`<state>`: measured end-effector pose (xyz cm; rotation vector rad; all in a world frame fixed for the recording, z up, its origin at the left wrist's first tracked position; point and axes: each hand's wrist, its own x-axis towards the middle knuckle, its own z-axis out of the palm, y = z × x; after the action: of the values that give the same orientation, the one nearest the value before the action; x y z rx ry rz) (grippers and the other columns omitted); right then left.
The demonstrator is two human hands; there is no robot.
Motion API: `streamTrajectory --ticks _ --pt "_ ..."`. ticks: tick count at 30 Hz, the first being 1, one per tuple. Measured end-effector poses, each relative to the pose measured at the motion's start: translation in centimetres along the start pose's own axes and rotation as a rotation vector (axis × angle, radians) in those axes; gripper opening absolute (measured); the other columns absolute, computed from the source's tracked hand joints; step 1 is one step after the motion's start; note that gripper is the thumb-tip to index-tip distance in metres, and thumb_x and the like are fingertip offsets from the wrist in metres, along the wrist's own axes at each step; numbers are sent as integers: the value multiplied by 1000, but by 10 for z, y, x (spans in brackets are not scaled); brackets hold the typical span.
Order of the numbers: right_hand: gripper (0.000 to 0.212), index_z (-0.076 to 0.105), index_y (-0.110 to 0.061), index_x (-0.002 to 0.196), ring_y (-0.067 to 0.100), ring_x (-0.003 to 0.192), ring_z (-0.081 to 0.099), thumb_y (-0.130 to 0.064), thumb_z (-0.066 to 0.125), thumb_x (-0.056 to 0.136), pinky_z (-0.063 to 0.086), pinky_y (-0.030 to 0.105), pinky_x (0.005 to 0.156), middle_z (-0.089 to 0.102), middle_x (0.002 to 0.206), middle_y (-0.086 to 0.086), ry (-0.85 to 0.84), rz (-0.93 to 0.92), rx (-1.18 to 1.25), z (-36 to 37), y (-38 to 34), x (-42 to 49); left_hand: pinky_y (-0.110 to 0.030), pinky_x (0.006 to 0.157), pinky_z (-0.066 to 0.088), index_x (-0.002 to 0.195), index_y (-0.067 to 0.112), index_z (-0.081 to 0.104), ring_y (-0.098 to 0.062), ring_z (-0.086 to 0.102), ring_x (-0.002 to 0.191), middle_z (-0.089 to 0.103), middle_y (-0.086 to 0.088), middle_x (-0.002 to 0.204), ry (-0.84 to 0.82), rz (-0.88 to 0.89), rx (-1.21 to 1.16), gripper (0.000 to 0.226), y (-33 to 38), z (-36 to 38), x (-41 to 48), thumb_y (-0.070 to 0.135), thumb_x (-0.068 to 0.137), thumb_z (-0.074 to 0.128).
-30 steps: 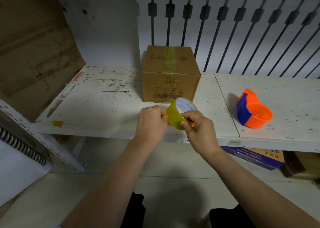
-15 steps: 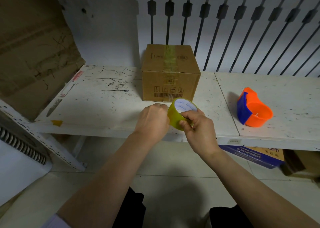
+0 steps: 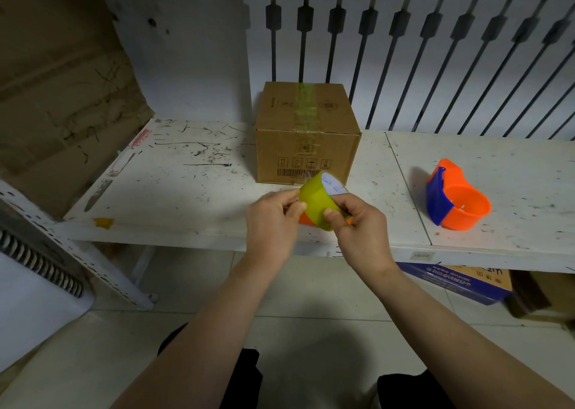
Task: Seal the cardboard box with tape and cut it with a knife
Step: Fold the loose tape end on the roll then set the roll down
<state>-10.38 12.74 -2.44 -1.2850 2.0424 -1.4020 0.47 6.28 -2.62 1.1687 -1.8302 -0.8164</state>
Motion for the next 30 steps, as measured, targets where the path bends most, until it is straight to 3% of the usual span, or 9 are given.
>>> streamTrajectory --ticks 9,15,18,24,28,30 --pt "16 68 -13 96 6 78 57 -8 59 84 42 4 69 64 88 -1 29 22 52 6 1 -2 -37 73 57 80 10 72 -20 67 69 72 -6 74 111 -125 -93 7 4 3 -1 11 73 71" --pt "16 68 -15 95 18 90 58 -8 59 84 47 24 80 67 98 9 31 3 47 6 -2 0 -25 68 53 83 10 72 -11 62 64 69 -2 72 137 -181 -184 9 7 2 -1 10 74 71" --pt "16 68 -15 93 18 90 57 -6 59 83 47 27 80 66 98 10 31 -23 23 7 -3 0 -29 69 54 81 11 71 -16 62 64 65 1 67 143 -205 -237 7 7 2 -2 9 74 70" --pt "15 67 -14 92 15 84 56 -6 60 82 47 24 76 66 96 11 -1 -79 -46 3 -1 1 -28 70 55 81 12 67 -16 66 69 68 0 70 144 -189 -193 9 3 2 -2 12 74 72" --pt "15 68 -12 94 17 92 56 -6 61 82 43 12 76 65 93 5 -20 -119 -128 -1 -3 1 -39 78 55 87 11 72 -23 69 75 75 -8 80 47 -108 -65 11 -1 -1 2 14 78 67" --pt "15 69 -9 94 19 93 56 -4 61 82 47 25 89 59 87 -5 -15 -147 -161 -2 -7 -1 -40 76 54 85 14 73 -26 68 75 75 -9 80 -4 -42 59 12 -1 -3 5 14 80 62"
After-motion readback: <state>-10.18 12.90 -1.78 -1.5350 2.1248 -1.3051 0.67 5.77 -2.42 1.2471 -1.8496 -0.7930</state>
